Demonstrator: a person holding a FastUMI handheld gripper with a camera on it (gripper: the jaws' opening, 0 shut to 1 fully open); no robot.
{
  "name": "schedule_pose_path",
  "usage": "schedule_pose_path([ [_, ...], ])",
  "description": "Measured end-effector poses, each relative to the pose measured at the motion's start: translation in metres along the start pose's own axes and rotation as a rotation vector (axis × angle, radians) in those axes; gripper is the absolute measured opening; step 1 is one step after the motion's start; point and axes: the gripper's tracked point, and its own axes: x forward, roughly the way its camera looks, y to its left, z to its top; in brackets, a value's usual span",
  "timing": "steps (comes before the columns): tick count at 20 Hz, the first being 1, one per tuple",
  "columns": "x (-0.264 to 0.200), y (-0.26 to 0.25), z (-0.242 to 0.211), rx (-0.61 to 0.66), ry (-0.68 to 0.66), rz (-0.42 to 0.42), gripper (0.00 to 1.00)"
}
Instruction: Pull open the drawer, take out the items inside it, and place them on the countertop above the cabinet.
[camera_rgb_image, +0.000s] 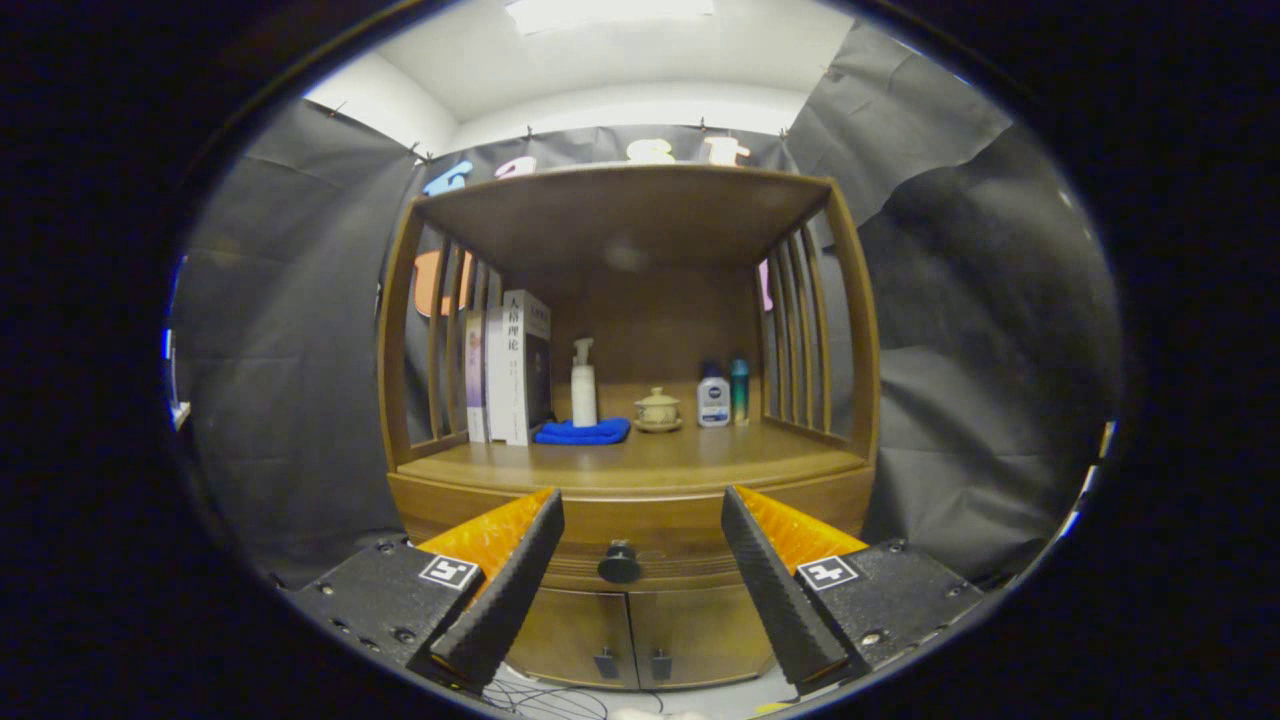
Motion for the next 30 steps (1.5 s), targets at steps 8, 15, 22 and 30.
schedule_pose_path([
  [8,0.079,0.015,-0.093,-0.037,0.115,-0.028,1.00],
  [15,0.104,0.013,-0.105,-0.041,0.118,-0.056,0.91],
  [22,0.119,0.006,-0.102,-0.025,0.119,-0.082,0.55],
  [30,0.117,0.006,-0.102,-0.041,0.140,-0.070,0.37],
])
